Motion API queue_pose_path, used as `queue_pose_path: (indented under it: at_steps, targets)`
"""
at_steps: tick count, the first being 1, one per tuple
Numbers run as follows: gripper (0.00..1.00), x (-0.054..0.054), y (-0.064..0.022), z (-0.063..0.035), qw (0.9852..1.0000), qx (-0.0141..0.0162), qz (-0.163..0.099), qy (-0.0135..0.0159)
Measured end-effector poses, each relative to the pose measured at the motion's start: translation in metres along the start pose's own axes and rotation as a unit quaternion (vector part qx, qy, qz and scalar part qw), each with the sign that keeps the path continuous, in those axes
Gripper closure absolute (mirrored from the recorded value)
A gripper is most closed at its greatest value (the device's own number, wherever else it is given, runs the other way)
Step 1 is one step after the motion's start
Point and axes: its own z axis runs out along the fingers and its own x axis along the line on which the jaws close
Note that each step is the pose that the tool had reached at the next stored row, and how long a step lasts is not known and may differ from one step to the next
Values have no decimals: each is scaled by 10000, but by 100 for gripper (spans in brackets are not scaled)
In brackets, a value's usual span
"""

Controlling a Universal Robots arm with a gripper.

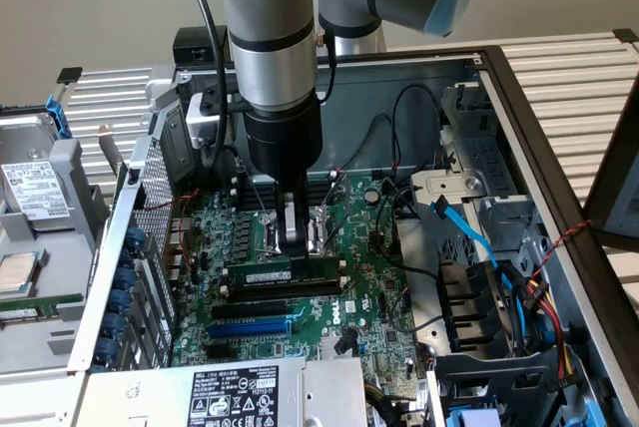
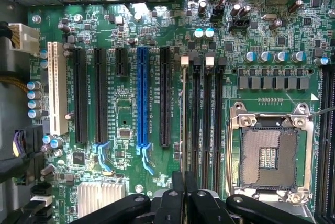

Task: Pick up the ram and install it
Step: 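Insert the ram into the slot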

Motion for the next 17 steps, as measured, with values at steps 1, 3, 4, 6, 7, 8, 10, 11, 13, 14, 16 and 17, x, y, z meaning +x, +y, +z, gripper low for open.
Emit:
queue_pose_path:
  at_steps: [1,3,4,6,7,8,10,11,13,14,16,17]
  targets:
    - [87,0,0,0,10000,0,0,-4]
    - [87,0,0,0,10000,0,0,-5]
    - [87,0,0,0,10000,-1,0,-5]
    - [87,0,0,0,10000,0,0,-5]
    - [87,0,0,0,10000,-2,0,-5]
    - [87,1,-2,0,10000,-4,0,-7]
    - [87,2,-11,1,10000,-19,0,-34]
    - [87,1,-15,2,10000,-27,0,-44]
    - [87,2,-17,1,10000,-49,-1,-52]
    - [87,2,-18,1,10000,-76,-3,-55]
    - [87,4,-17,1,9999,-132,-7,-60]
    - [87,4,-17,0,9999,-138,-7,-60]
